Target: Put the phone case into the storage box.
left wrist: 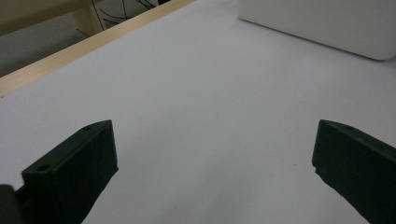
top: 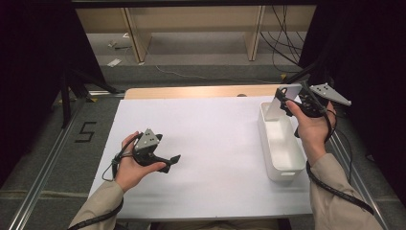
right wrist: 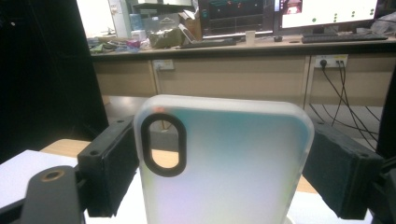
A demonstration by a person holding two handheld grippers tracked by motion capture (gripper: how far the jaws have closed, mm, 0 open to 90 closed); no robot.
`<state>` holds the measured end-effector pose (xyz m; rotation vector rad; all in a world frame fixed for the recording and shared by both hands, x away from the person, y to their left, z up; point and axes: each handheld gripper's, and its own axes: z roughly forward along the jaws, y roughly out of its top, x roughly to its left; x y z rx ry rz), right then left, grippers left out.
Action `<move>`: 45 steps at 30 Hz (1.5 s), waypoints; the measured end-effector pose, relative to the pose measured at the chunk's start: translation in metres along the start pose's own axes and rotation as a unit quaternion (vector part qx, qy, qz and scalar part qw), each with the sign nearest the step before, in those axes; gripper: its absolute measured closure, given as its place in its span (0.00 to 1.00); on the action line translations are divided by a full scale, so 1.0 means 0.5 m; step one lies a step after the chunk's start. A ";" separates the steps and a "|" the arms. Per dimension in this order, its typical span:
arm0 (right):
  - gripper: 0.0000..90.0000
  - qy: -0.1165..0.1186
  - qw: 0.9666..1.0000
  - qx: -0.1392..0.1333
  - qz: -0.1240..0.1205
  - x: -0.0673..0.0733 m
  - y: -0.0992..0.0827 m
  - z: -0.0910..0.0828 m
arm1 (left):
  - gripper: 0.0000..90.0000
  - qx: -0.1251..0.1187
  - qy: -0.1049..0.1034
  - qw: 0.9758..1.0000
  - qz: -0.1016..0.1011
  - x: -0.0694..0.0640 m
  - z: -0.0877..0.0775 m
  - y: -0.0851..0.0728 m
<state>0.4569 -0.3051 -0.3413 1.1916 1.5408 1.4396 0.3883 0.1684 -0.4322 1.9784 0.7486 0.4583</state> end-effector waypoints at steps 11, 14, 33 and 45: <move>0.20 -0.004 1.000 0.002 -0.002 -0.004 -0.002 0.001 | 0.00 -0.001 0.000 1.000 0.000 0.000 0.000 0.000; 0.20 -0.004 1.000 0.002 -0.003 -0.005 -0.002 0.001 | 0.00 0.000 0.000 1.000 0.000 0.000 0.000 0.000; 0.20 -0.009 1.000 0.005 -0.012 -0.007 -0.006 0.005 | 0.00 -0.002 0.002 1.000 -0.001 0.000 0.000 0.000; 0.20 -0.013 1.000 0.008 -0.016 -0.008 -0.008 0.006 | 0.00 -0.002 0.002 1.000 -0.001 0.000 0.000 0.000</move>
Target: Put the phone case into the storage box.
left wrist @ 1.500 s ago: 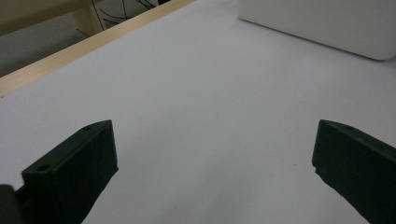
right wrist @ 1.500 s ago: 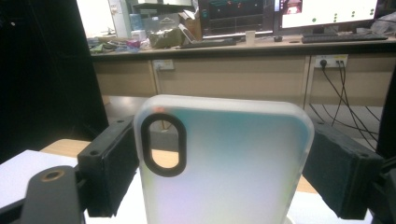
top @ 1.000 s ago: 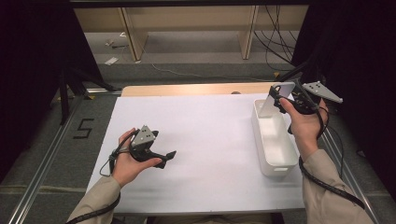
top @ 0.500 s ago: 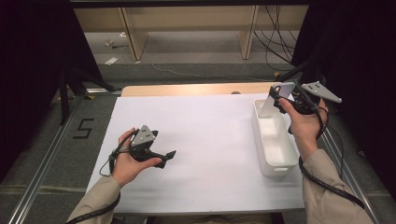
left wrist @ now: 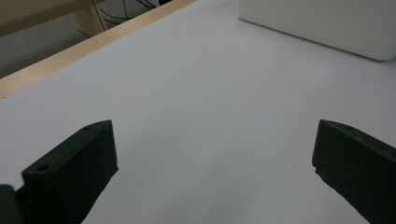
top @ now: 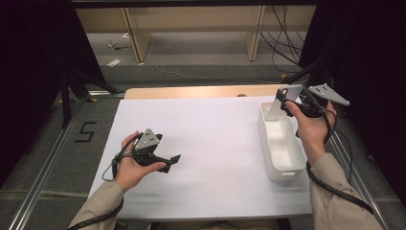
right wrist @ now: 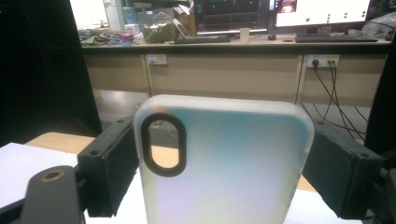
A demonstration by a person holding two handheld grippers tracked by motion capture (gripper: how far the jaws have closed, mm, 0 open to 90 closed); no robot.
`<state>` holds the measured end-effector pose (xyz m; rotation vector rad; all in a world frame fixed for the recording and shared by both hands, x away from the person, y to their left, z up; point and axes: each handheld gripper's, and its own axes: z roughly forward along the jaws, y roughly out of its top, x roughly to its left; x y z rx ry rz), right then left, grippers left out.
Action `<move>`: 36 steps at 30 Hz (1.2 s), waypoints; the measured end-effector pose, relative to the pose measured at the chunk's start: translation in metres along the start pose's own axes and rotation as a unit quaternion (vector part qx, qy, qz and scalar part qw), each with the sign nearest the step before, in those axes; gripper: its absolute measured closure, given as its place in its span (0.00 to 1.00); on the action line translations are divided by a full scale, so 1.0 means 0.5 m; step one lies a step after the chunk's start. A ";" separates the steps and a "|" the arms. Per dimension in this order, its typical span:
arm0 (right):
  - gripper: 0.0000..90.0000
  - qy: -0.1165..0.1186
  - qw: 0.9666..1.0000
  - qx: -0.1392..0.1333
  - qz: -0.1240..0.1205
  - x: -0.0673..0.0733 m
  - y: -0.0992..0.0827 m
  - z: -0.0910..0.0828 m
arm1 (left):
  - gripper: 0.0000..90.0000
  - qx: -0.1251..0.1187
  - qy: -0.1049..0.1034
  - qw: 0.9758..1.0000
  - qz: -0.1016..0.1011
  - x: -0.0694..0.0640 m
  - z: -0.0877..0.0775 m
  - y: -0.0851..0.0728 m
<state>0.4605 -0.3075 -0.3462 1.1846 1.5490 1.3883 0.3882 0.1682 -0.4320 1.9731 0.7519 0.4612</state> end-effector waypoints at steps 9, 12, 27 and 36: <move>0.20 0.001 1.000 0.005 0.000 -0.001 -0.001 0.003 | 0.00 0.000 0.000 1.000 0.000 0.000 0.001 0.000; 0.20 0.003 1.000 0.007 -0.002 -0.001 -0.002 0.006 | 0.00 0.000 0.000 1.000 0.001 -0.001 0.001 0.000; 0.20 -0.003 1.000 0.018 -0.007 -0.002 -0.011 0.013 | 0.00 0.000 0.000 1.000 0.001 -0.002 0.001 0.001; 0.20 -0.006 1.000 0.019 -0.008 -0.002 -0.016 0.015 | 0.00 0.001 -0.001 1.000 0.001 -0.001 0.002 0.000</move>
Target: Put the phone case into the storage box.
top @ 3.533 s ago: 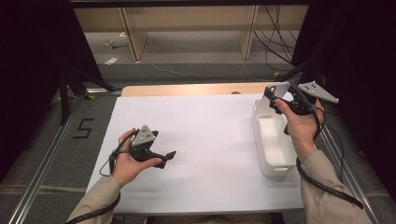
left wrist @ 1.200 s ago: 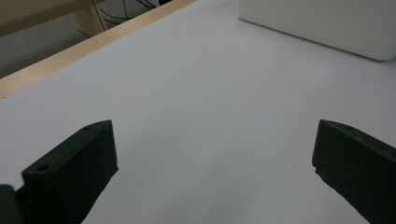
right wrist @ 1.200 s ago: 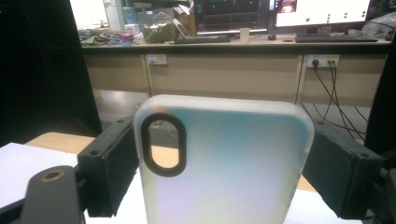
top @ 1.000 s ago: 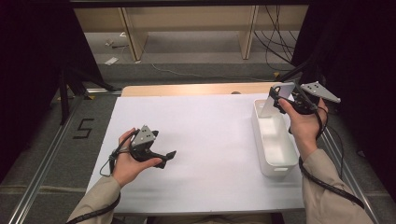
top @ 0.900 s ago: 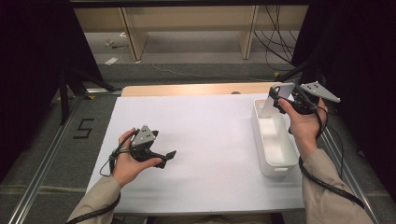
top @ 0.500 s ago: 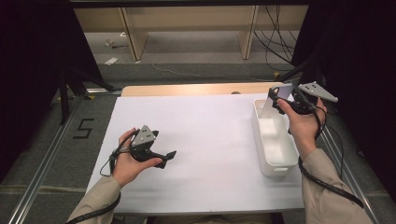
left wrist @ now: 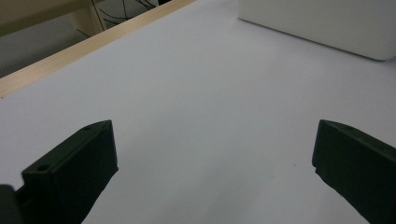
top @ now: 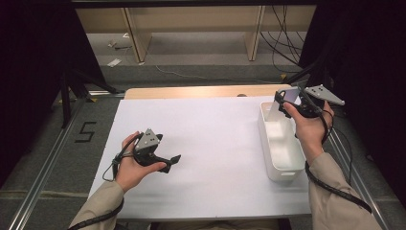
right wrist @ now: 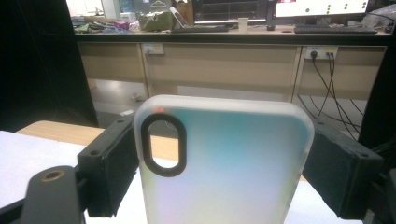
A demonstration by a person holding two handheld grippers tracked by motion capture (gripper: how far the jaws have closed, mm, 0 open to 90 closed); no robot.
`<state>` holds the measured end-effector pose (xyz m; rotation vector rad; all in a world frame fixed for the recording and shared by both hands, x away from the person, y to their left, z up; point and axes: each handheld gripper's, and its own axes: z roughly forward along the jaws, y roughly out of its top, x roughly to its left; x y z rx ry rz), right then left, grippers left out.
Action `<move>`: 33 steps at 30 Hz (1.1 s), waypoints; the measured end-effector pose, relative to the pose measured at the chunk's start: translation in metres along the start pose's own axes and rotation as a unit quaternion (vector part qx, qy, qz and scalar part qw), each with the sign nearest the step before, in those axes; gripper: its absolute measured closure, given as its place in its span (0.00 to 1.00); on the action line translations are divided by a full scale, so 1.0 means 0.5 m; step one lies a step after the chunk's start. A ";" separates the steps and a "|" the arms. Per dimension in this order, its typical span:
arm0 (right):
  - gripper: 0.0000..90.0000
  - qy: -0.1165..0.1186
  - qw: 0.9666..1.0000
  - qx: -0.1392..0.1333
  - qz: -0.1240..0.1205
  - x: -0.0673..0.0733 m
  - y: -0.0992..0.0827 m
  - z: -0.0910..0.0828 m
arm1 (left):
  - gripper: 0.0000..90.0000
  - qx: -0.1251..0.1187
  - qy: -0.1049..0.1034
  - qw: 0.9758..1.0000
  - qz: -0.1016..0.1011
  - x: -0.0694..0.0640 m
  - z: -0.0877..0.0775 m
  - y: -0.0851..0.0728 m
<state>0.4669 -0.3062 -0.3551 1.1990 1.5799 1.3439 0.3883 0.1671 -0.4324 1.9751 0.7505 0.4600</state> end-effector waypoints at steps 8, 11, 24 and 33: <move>0.20 -0.001 1.000 0.005 -0.001 0.000 -0.005 0.005 | 0.00 0.001 -0.002 1.000 0.000 0.000 0.001 0.000; 0.20 -0.001 1.000 0.006 -0.002 0.000 -0.007 0.006 | 0.00 0.001 -0.001 1.000 0.000 -0.001 0.001 0.000; 0.20 -0.001 1.000 0.012 -0.006 0.005 -0.015 0.012 | 0.00 0.000 -0.001 1.000 0.000 -0.001 0.001 0.000; 0.20 -0.001 1.000 0.015 -0.009 0.006 -0.019 0.015 | 0.00 0.001 -0.001 1.000 0.001 -0.001 0.001 0.000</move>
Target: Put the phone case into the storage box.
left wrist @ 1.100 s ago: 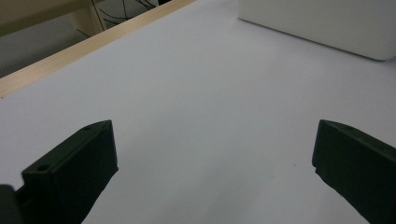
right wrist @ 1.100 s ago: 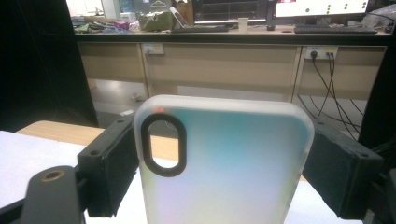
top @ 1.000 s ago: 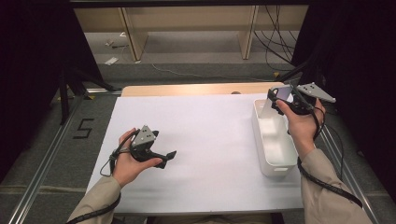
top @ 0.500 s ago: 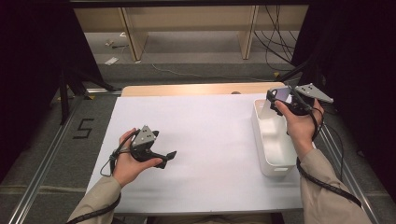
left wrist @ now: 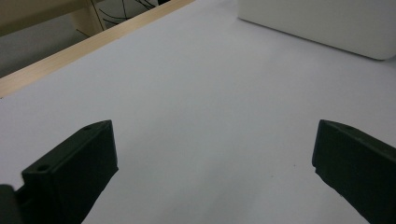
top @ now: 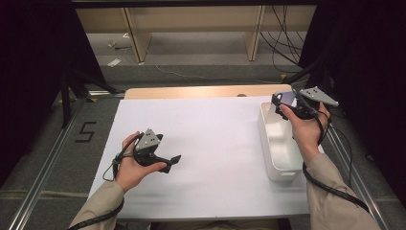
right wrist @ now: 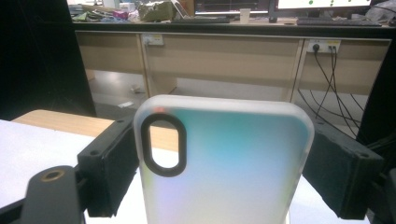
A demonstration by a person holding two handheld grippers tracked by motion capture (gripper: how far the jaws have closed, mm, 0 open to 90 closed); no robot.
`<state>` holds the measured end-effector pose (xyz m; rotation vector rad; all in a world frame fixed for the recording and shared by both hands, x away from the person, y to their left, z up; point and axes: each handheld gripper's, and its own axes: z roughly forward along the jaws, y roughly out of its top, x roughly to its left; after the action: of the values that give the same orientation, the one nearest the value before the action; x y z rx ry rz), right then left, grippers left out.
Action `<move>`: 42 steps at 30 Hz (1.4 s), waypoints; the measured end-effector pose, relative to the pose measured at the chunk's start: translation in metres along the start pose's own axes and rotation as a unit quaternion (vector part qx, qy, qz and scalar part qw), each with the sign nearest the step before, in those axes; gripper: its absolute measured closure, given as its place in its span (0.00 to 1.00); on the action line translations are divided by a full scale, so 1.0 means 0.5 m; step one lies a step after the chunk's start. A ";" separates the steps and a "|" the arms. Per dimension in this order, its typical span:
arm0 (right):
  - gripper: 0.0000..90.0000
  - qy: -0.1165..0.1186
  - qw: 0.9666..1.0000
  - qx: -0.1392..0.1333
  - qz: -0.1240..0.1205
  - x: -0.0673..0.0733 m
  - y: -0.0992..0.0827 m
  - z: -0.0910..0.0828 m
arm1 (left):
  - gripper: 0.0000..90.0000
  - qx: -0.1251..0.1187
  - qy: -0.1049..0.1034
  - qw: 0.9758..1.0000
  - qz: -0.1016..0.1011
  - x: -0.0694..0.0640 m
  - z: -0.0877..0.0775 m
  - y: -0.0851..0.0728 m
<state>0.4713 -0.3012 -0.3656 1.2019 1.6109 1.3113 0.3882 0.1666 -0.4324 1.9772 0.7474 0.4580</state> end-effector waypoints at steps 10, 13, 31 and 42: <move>0.20 0.000 1.000 0.001 0.000 0.000 -0.002 0.002 | 0.00 0.000 0.000 1.000 0.000 0.000 0.000 0.000; 0.20 -0.002 1.000 0.001 -0.001 0.000 -0.003 0.002 | 0.00 0.000 0.000 1.000 0.000 0.000 0.000 0.000; 0.20 -0.003 1.000 0.011 -0.003 0.001 -0.006 0.008 | 0.00 -0.001 0.000 1.000 0.001 -0.001 0.001 0.000; 0.20 -0.004 1.000 0.016 -0.006 0.000 -0.007 0.012 | 0.00 0.000 0.000 1.000 0.002 -0.001 0.001 0.000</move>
<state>0.4762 -0.2992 -0.3704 1.2137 1.6356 1.2763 0.3882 0.1659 -0.4326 1.9782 0.7445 0.4603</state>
